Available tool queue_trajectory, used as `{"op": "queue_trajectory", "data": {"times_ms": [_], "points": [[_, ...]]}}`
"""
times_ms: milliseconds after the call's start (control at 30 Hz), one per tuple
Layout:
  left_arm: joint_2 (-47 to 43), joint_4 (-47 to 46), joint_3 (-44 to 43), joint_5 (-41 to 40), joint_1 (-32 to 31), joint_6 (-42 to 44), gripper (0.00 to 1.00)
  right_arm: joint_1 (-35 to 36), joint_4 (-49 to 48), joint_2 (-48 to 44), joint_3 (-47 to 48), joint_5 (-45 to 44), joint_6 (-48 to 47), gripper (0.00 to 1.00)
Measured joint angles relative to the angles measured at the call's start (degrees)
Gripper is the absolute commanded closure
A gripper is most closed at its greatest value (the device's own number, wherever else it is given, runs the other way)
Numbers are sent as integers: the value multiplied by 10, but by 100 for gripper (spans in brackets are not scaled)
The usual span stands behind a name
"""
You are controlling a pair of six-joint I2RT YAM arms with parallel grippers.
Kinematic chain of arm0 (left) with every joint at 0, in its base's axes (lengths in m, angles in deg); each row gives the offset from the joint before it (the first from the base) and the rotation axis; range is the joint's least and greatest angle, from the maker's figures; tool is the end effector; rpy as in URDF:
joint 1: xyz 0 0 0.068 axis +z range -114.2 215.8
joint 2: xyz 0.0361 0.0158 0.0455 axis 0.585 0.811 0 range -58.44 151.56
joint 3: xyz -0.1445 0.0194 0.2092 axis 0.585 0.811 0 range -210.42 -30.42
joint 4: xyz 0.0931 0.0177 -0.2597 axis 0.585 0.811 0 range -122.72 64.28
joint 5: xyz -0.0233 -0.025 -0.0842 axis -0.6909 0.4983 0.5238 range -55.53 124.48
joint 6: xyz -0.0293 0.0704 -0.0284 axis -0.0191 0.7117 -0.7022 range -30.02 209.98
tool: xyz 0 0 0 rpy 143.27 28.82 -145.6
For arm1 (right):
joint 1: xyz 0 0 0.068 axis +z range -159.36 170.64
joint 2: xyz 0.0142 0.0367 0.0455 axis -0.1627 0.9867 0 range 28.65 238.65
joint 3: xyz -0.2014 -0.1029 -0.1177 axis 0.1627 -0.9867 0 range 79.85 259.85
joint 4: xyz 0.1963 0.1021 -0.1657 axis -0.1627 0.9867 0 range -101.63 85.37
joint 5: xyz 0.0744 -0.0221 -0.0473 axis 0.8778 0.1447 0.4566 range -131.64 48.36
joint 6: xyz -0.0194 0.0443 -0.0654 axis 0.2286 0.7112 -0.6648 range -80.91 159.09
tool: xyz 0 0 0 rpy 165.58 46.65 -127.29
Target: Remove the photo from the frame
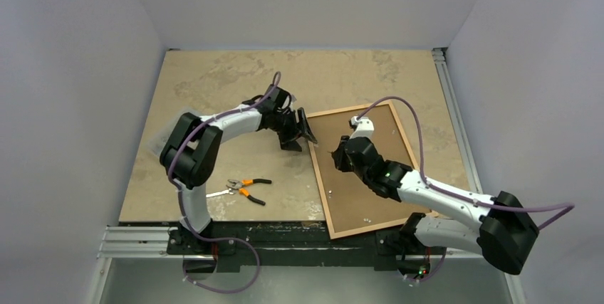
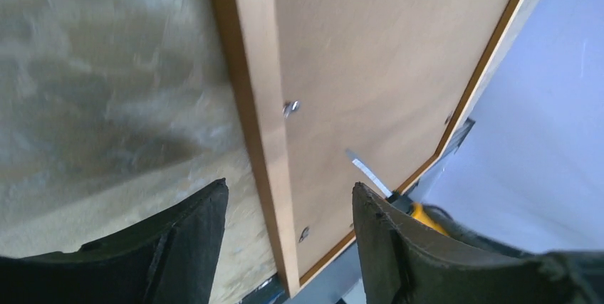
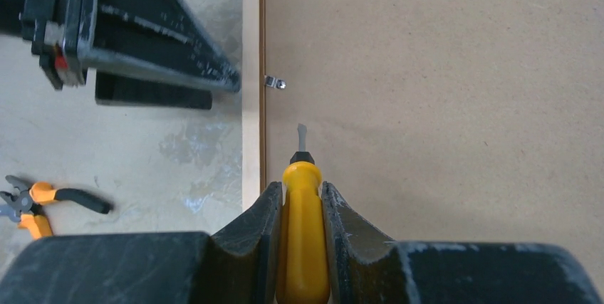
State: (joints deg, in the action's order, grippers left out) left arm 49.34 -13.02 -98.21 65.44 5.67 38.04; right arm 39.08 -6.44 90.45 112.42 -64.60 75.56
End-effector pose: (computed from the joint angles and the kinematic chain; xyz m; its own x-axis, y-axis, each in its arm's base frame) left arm 0.3289 -0.2329 0.1095 -0.9760 -0.2142 0.0387 -0.1842 0.7181 -0.6711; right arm 0.2034 0.1880 0.1764 -0.5843 0.1660 -0.7944 -0.1596 0.9362 0.3131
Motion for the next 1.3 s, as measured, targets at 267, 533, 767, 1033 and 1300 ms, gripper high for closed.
{"op": "queue_trajectory", "data": {"times_ms": [267,533,767,1033,1300], "points": [[61,35,-101,-63,5,0,54,7,-66,70,2,-5,-5,100],[115,74,-148,-87,8,7,74,8,-105,125,17,-5,-5,100],[117,74,-156,-86,7,12,89,16,-117,143,26,-13,-5,100],[117,74,-156,-84,7,16,94,18,-128,159,34,-19,-5,100],[117,74,-156,-81,9,16,100,25,-126,180,52,-38,-7,100]]}}
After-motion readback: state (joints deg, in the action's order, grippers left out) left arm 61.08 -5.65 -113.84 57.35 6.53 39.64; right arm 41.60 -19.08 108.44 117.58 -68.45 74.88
